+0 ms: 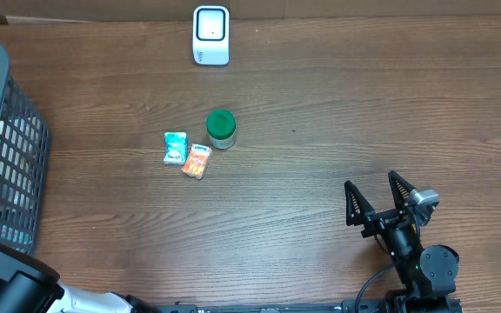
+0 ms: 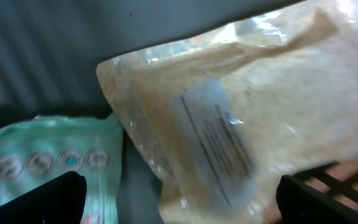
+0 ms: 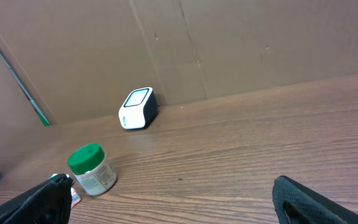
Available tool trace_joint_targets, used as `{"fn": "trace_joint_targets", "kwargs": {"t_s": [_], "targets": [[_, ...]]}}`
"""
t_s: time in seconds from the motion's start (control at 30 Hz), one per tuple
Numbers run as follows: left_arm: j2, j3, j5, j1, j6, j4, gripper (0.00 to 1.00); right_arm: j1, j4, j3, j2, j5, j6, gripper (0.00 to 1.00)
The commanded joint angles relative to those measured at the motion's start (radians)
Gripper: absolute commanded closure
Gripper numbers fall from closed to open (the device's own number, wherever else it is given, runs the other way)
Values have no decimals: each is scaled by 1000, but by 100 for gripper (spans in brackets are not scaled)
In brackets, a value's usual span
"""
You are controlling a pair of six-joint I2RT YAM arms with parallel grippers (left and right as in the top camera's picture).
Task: Scan the item barcode
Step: 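Reach the left gripper into the basket and grasp the beige snack bag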
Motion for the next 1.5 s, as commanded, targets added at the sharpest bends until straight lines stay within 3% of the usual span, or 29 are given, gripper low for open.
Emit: {"fn": "trace_joint_targets", "kwargs": {"t_s": [0.0, 0.23, 0.83, 0.87, 1.03, 1.07, 1.1, 1.2, 1.47], "targets": [[10, -74, 5, -5, -32, 93, 0, -7, 7, -11, -11, 5, 0, 0], [17, -136, 67, -37, -33, 239, 0, -7, 7, -11, -11, 5, 0, 0], [146, -140, 70, -104, -45, 287, 2, -7, 7, -11, -11, 5, 0, 0], [157, -140, 69, -104, -38, 287, 3, -7, 7, -11, -11, 5, 0, 0], [190, -140, 64, -104, -16, 283, 30, -7, 7, -11, -11, 5, 0, 0], [189, -140, 65, -104, -16, 284, 45, -7, 7, -11, -11, 5, 0, 0], [187, -140, 66, -103, -16, 285, 50, -7, 7, -11, -11, 5, 0, 0], [182, -138, 72, -103, -16, 281, 59, -7, 7, -11, -11, 5, 0, 0], [69, -102, 115, -103, -16, 235, 71, -7, 7, -11, -11, 5, 0, 0]]}}
